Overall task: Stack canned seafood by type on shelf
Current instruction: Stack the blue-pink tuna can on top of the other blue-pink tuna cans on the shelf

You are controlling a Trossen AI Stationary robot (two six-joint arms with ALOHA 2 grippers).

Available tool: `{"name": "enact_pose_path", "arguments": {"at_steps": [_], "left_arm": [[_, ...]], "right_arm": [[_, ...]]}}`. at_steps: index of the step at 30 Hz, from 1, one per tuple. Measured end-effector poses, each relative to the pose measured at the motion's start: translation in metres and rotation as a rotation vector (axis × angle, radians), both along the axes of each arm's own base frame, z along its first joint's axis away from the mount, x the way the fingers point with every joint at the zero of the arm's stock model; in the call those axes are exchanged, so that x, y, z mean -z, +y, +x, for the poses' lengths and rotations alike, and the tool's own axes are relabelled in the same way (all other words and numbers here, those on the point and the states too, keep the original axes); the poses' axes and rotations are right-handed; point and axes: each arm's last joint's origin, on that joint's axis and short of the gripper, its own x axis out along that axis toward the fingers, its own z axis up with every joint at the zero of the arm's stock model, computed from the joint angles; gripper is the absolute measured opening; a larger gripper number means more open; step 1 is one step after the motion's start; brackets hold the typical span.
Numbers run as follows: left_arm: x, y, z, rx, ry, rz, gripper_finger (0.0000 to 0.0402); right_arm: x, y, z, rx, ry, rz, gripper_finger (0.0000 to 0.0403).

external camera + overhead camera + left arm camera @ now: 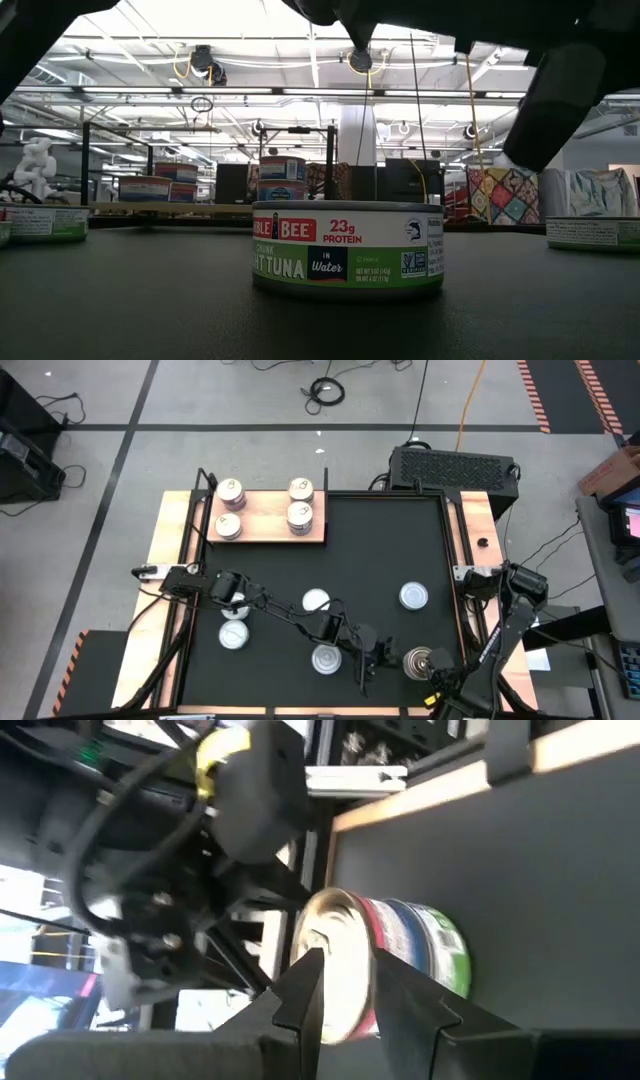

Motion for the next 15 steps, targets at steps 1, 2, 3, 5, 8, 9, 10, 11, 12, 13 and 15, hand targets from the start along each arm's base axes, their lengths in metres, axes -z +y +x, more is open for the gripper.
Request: {"name": "enact_pose_path", "arguments": {"at_steps": [1, 2, 3, 5, 8, 9, 10, 11, 12, 13, 15], "left_arm": [[-0.001, 0.000, 0.000, 0.008, -0.010, -0.006, 0.0088], [-0.002, 0.000, 0.001, 0.020, -0.016, -0.011, 0.0088], [-0.004, 0.000, 0.002, 0.029, -0.020, -0.016, 0.0088], [-0.003, -0.001, 0.008, 0.026, -0.034, -0.025, 0.0088], [0.008, -0.001, 0.018, 0.005, -0.009, -0.008, 0.0088], [0.013, -0.001, 0.021, 0.002, -0.004, -0.006, 0.0088], [0.015, -0.001, 0.023, -0.006, 0.000, -0.001, 0.0088], [0.019, -0.001, 0.024, -0.014, 0.013, 0.007, 0.0088], [0.019, -0.001, 0.026, -0.018, 0.002, 0.006, 0.0088], [0.020, -0.001, 0.027, -0.021, 0.001, 0.007, 0.0088], [0.022, -0.001, 0.028, -0.024, 0.000, 0.006, 0.0088]], "right_arm": [[0.000, 0.000, 0.001, 0.002, 0.000, 0.000, 0.0000], [0.000, -0.001, 0.001, 0.004, 0.000, 0.000, 0.0000], [0.000, -0.001, 0.002, 0.006, 0.000, 0.000, 0.0000], [0.000, -0.002, 0.003, 0.008, -0.001, 0.001, 0.0000], [0.000, -0.001, 0.005, 0.013, -0.006, 0.010, 0.0000], [0.000, -0.001, 0.005, 0.012, -0.011, 0.014, 0.0000], [0.000, -0.001, 0.006, 0.013, -0.013, 0.017, 0.0000], [0.000, -0.001, 0.006, 0.014, -0.015, 0.020, 0.0000], [0.000, -0.001, 0.007, 0.015, -0.017, 0.023, 0.0000], [0.000, 0.000, 0.007, 0.016, -0.021, 0.029, 0.0000], [0.000, 0.000, 0.008, 0.018, -0.026, 0.033, 0.0000]]}}
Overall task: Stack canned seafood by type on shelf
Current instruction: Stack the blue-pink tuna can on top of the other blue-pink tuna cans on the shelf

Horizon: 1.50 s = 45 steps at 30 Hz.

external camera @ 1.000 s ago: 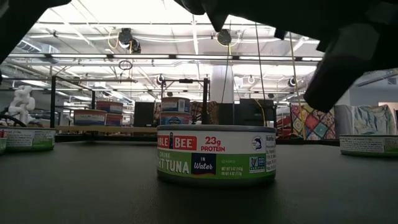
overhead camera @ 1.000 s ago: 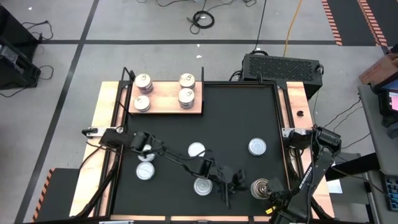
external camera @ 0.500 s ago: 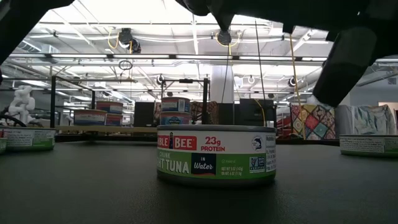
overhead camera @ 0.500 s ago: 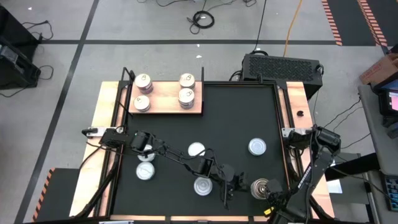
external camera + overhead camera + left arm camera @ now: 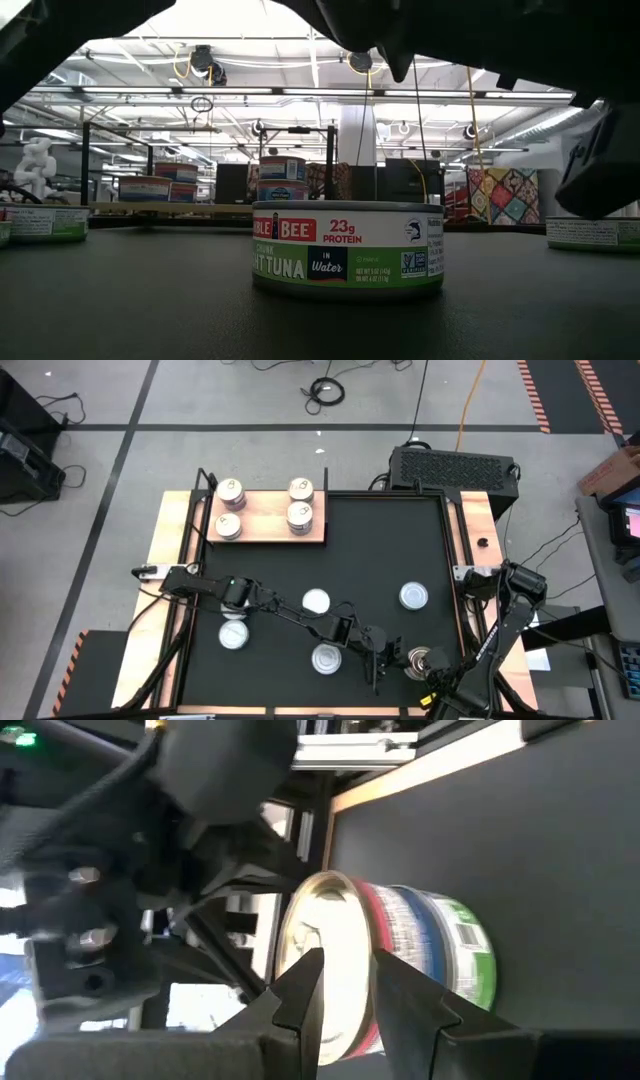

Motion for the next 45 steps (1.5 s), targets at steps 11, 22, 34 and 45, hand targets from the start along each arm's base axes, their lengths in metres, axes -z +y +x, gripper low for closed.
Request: {"name": "enact_pose_path", "arguments": {"at_steps": [11, 22, 34, 45], "left_arm": [[0.003, 0.018, 0.004, -0.048, 0.025, 0.012, 0.0088], [0.010, 0.015, 0.003, -0.016, 0.021, 0.102, 0.0088], [0.011, 0.004, 0.000, 0.027, -0.008, 0.187, 0.0088], [0.011, 0.004, 0.000, 0.019, -0.006, 0.193, 0.0088]], "right_arm": [[0.000, -0.003, 0.005, 0.014, -0.004, 0.003, 0.0000], [0.000, -0.005, 0.010, 0.026, -0.006, 0.005, 0.0000], [0.000, -0.006, 0.012, 0.032, -0.012, 0.012, 0.0000], [0.000, -0.005, 0.013, 0.033, -0.017, 0.020, 0.0000]]}}
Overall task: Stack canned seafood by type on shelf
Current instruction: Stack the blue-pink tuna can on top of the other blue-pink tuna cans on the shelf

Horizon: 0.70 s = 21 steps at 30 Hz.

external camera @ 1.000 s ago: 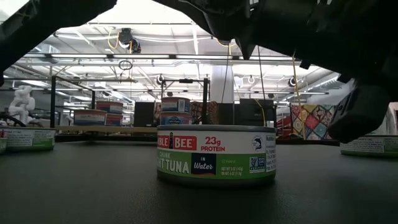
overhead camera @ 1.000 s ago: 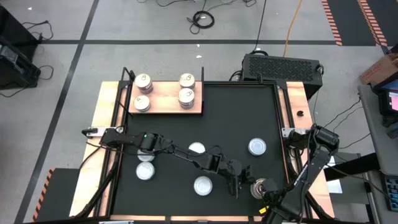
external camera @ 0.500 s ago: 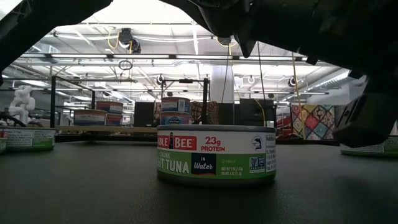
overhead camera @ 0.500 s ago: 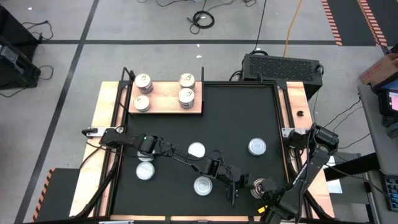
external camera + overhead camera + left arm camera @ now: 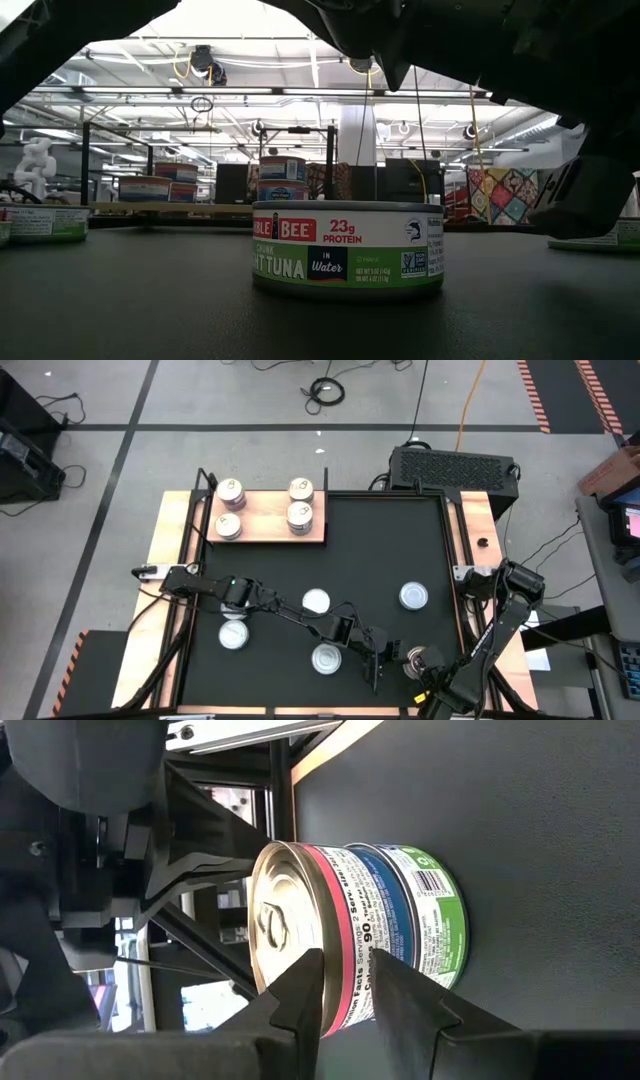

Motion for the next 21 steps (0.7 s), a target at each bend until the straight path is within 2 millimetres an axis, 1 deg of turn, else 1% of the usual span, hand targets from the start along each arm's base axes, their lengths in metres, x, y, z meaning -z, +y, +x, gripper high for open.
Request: {"name": "enact_pose_path", "arguments": {"at_steps": [12, 14, 19, 21], "left_arm": [[0.0002, 0.0004, 0.0001, -0.022, 0.001, 0.003, 0.0083], [0.0001, 0.0005, 0.0002, -0.023, 0.000, 0.002, 0.0070], [-0.0009, -0.0001, -0.0001, -0.023, 0.001, -0.002, 0.0018], [-0.0003, -0.0003, -0.0006, -0.031, 0.014, -0.017, 0.0007]], "right_arm": [[0.0001, 0.0007, 0.0005, 0.000, -0.005, 0.008, 0.0000], [0.0002, 0.0008, 0.0005, 0.000, -0.005, 0.009, 0.0000], [0.0001, 0.0011, 0.0007, 0.000, -0.007, 0.011, 0.0000], [0.0002, 0.0011, 0.0006, 0.000, -0.007, 0.011, 0.0000]]}}
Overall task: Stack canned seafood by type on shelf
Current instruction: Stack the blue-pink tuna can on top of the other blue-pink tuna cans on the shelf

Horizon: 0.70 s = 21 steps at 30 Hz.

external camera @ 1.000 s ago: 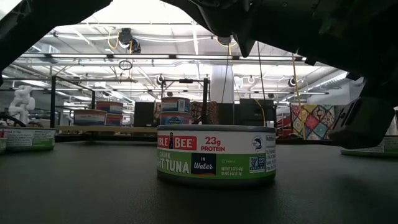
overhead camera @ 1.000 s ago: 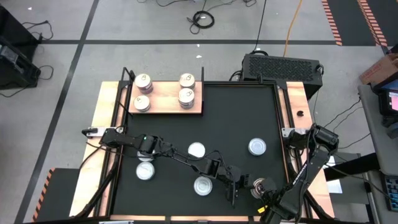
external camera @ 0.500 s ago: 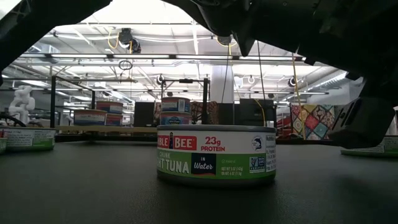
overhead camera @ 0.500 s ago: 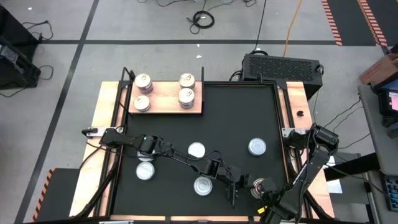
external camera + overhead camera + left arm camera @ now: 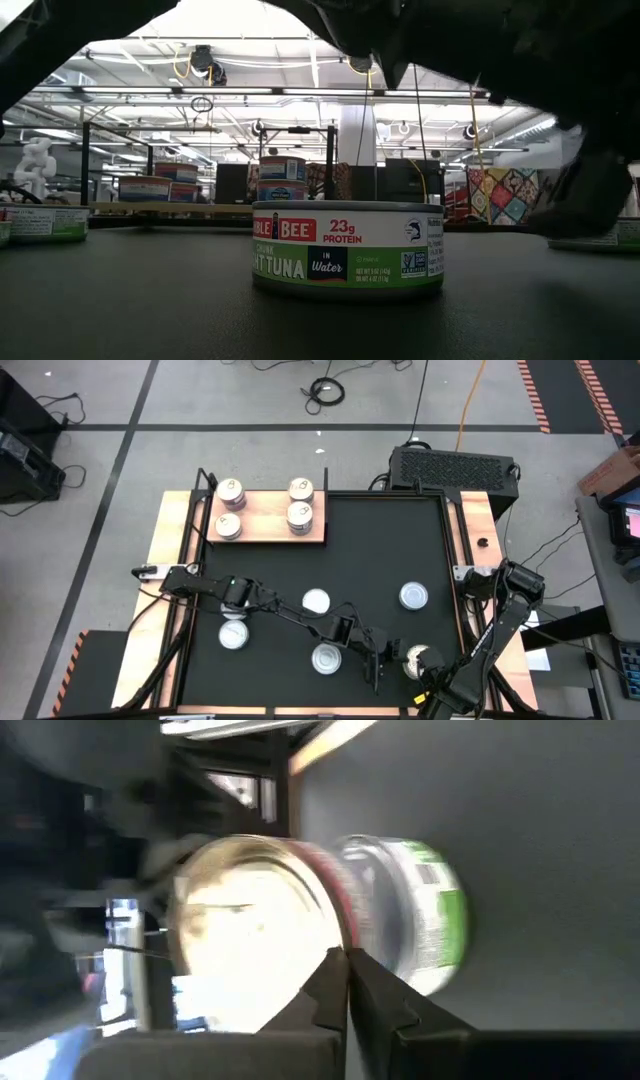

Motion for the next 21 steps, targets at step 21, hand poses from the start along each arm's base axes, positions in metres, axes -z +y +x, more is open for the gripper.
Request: {"name": "enact_pose_path", "arguments": {"at_steps": [21], "left_arm": [[0.001, -0.010, -0.003, -0.079, -0.011, 0.013, 0.0000]], "right_arm": [[-0.016, 0.000, -0.007, -0.014, 0.020, -0.029, 0.0000]]}}
